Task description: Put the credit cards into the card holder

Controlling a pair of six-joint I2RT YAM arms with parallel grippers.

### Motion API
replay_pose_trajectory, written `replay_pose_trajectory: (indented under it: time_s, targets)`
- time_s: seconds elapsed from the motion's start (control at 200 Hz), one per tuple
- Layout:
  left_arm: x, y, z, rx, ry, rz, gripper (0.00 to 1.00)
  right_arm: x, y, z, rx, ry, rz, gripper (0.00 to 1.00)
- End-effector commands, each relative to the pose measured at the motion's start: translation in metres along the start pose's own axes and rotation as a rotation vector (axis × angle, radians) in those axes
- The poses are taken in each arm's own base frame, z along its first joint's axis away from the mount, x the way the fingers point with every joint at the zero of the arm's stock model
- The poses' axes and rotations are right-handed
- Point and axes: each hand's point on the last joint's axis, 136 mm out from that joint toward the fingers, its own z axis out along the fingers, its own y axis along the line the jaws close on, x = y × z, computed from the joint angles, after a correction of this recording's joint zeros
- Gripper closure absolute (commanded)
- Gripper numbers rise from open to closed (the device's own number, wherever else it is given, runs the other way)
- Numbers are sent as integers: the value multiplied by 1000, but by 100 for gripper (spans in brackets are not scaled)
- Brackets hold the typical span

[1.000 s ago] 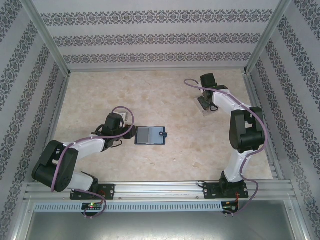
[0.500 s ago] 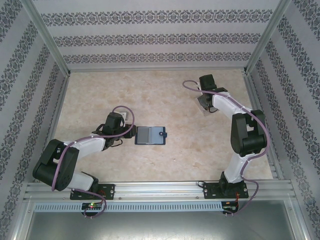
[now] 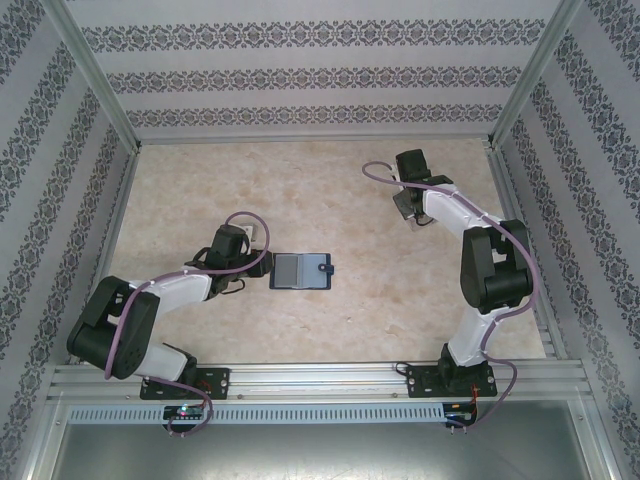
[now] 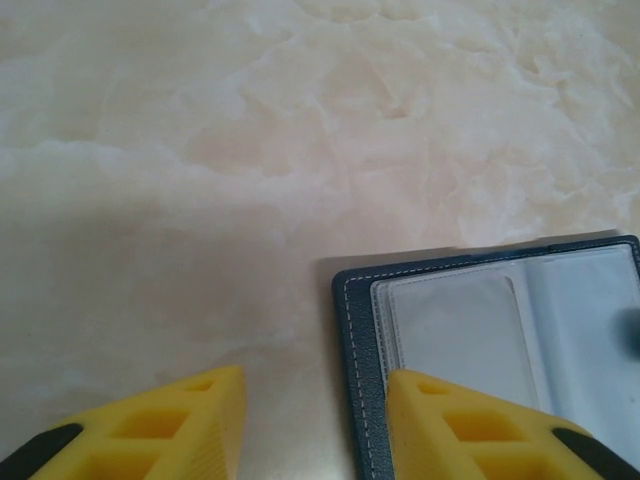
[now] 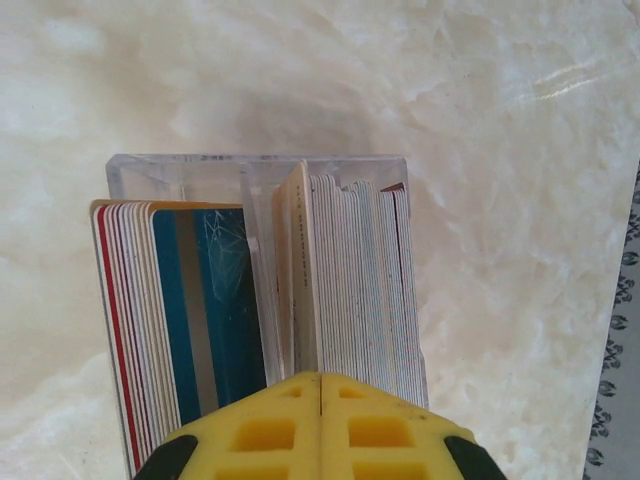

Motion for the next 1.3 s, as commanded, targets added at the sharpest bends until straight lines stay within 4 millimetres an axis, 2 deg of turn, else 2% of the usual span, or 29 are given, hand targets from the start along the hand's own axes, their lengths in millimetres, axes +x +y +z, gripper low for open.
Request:
replay_pose_trajectory:
  time_s: [0.0, 0.25, 0.395, 0.515, 0.644, 0.889, 1.034, 1.294]
  targets:
    - [-2, -6, 1, 7, 14, 10, 58, -3, 4, -4, -35, -8, 28, 100]
    - [-1, -6, 3, 6, 20, 8, 57, -1, 12, -16, -97, 14, 153, 100]
    - [2, -4, 7, -5, 43, 4, 58, 1, 9, -20, -79, 23, 246, 100]
    - [1, -4, 7, -2, 39, 6, 58, -4, 8, -33, -94, -12, 320, 100]
    - [0, -5, 5, 1, 32, 8, 58, -15, 2, -50, -68, -60, 308, 100]
    - [0, -7, 5, 11, 30, 9, 58, -17, -4, -61, 1, -56, 306, 100]
    - [1, -4, 5, -2, 36, 12, 58, -18, -13, -75, 43, -83, 329, 100]
    - [1, -8, 7, 19, 38, 6, 58, -19, -13, -67, 43, -70, 301, 100]
